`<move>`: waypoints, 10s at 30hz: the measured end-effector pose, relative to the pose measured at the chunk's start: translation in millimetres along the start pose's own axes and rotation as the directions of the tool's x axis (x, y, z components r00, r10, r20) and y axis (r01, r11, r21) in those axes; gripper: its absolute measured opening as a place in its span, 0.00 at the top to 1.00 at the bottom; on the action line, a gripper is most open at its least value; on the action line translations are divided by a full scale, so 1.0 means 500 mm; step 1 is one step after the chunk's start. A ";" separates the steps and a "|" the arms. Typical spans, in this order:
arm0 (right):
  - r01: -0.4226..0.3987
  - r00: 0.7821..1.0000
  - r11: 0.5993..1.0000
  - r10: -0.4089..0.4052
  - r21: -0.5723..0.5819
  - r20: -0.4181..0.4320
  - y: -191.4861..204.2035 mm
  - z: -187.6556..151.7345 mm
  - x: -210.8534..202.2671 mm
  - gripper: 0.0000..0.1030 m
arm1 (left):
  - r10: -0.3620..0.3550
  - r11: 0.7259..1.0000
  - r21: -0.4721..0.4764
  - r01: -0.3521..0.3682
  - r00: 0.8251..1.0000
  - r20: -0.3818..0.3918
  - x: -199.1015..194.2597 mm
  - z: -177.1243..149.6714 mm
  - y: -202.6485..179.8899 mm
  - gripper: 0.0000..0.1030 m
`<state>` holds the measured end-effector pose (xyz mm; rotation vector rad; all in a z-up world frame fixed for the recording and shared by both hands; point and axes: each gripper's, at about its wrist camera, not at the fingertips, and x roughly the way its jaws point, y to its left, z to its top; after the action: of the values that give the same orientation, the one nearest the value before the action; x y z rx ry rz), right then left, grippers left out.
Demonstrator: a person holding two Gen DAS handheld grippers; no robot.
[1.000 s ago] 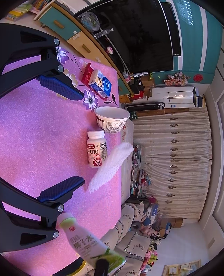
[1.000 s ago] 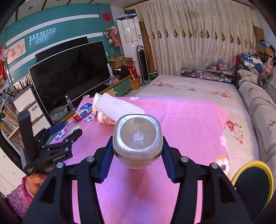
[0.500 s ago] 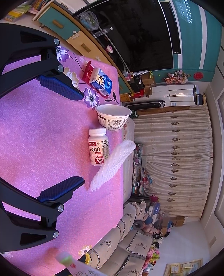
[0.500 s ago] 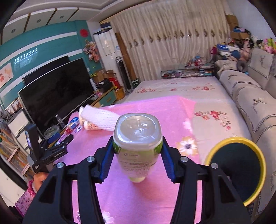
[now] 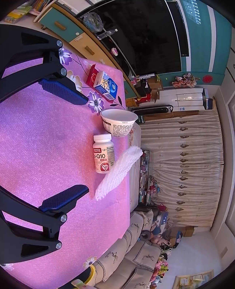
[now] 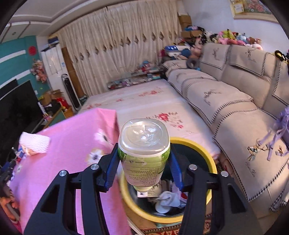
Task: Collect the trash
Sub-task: 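Carry the bottle over the bin and open the right tool, then reach the left tool to the white mesh sleeve and close on it, then carry the mesh sleeve over the bin and open the left tool, then reach the right tool to the white supplement bottle and grasp it, then carry the supplement bottle over the bin and open the right tool, then reach the left tool to the white paper cup and grasp its rim, then carry the paper cup over the bin and open the left tool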
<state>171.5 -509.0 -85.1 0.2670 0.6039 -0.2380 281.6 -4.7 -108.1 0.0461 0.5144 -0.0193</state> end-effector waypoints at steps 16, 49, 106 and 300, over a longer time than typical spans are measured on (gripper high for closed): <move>0.012 1.000 0.999 -0.012 0.033 -0.014 0.040 -0.022 0.039 0.42 | -0.017 1.000 0.014 0.017 1.000 -0.002 -0.001 -0.001 -0.010 0.14; -0.062 0.993 0.989 0.075 -0.135 0.091 0.246 -0.104 0.035 0.38 | -0.049 0.997 -0.065 0.036 0.976 -0.213 0.248 0.169 -0.038 0.41; 0.175 0.970 0.975 -0.194 0.136 0.147 -0.128 -0.189 -0.166 0.29 | -0.527 0.756 0.238 0.610 0.783 -0.330 0.033 0.070 -0.862 0.38; 0.273 0.943 0.959 -0.281 0.072 0.180 -0.137 -0.169 -0.197 0.15 | -0.498 0.671 0.418 0.612 0.790 -0.358 -0.061 0.061 -0.851 0.94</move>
<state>28.2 -532.6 -106.2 0.1998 0.4464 -0.5442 257.0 -431.0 -83.4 0.4259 0.7168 -0.7806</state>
